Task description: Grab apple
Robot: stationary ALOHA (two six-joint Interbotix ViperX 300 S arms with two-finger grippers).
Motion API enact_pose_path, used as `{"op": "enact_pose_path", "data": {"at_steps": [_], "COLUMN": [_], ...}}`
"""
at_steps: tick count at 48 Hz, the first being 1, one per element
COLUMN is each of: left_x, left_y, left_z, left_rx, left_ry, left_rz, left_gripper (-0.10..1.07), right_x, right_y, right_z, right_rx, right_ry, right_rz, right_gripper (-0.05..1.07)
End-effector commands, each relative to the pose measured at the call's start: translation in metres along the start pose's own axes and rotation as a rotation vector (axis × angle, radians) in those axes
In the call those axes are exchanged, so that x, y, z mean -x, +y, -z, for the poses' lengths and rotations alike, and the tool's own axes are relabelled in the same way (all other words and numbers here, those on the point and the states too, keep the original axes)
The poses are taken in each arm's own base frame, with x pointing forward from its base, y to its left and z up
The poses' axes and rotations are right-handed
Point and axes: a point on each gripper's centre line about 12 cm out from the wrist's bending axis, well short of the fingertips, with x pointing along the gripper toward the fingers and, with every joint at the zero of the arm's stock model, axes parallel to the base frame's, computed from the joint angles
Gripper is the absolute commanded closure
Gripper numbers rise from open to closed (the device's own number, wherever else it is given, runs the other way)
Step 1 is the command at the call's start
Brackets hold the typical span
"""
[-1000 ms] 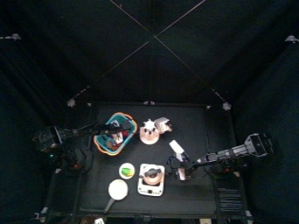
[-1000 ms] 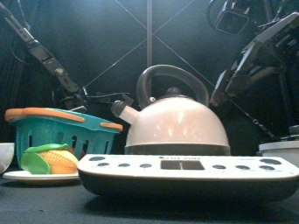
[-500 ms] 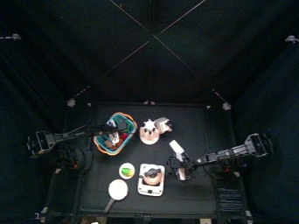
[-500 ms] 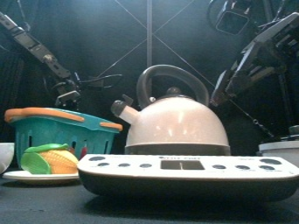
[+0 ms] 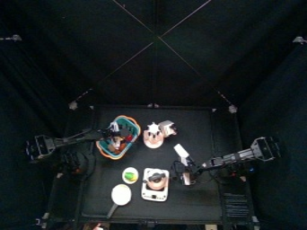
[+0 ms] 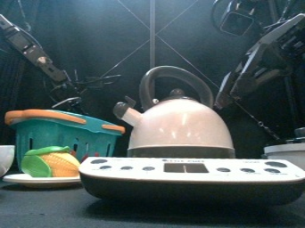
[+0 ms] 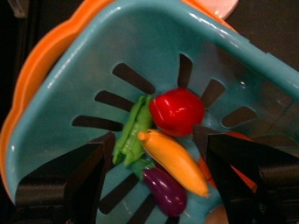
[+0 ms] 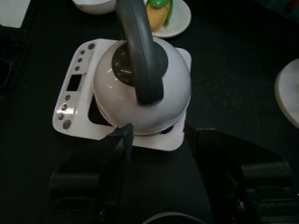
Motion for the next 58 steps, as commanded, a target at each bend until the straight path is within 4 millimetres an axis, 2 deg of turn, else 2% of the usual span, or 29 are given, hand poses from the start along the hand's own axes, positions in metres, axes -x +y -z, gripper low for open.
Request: {"op": "enact_pose_path", "data": {"at_steps": [1,13,29,36,43,51,58], "left_x": [-0.007,-0.027,-0.040,-0.042,-0.041,-0.046,-0.054], "left_y": [0.002,0.002,-0.004,-0.001,0.002,0.004,0.001], "left_z": [-0.005,-0.009,0.001,-0.004,-0.015,-0.010,-0.006], "left_rx": [0.010,0.038,0.086,0.119,0.256,0.419,0.494], "left_ry": [-0.003,0.013,0.058,0.036,-0.008,0.001,0.026], "left_rz": [0.003,0.020,0.050,0.044,0.044,0.057,0.073], "left_gripper": [-0.05,-0.05,-0.05,-0.05,-0.05,-0.05,-0.04], "right_x": [0.002,0.002,0.002,0.002,0.002,0.002,0.002], "right_y": [0.000,0.000,0.000,0.000,0.000,0.000,0.000], "right_z": [-0.006,-0.006,-0.006,-0.006,-0.006,-0.006,-0.005], "right_rx": [0.004,0.001,0.001,0.001,0.000,-0.002,-0.003], "right_ry": [-0.020,-0.020,-0.020,-0.020,-0.018,-0.018,-0.017], "right_rz": [-0.001,0.000,-0.002,0.000,0.000,0.000,0.000], "right_gripper": [0.17,0.17,0.17,0.17,0.17,0.17,0.17]}}
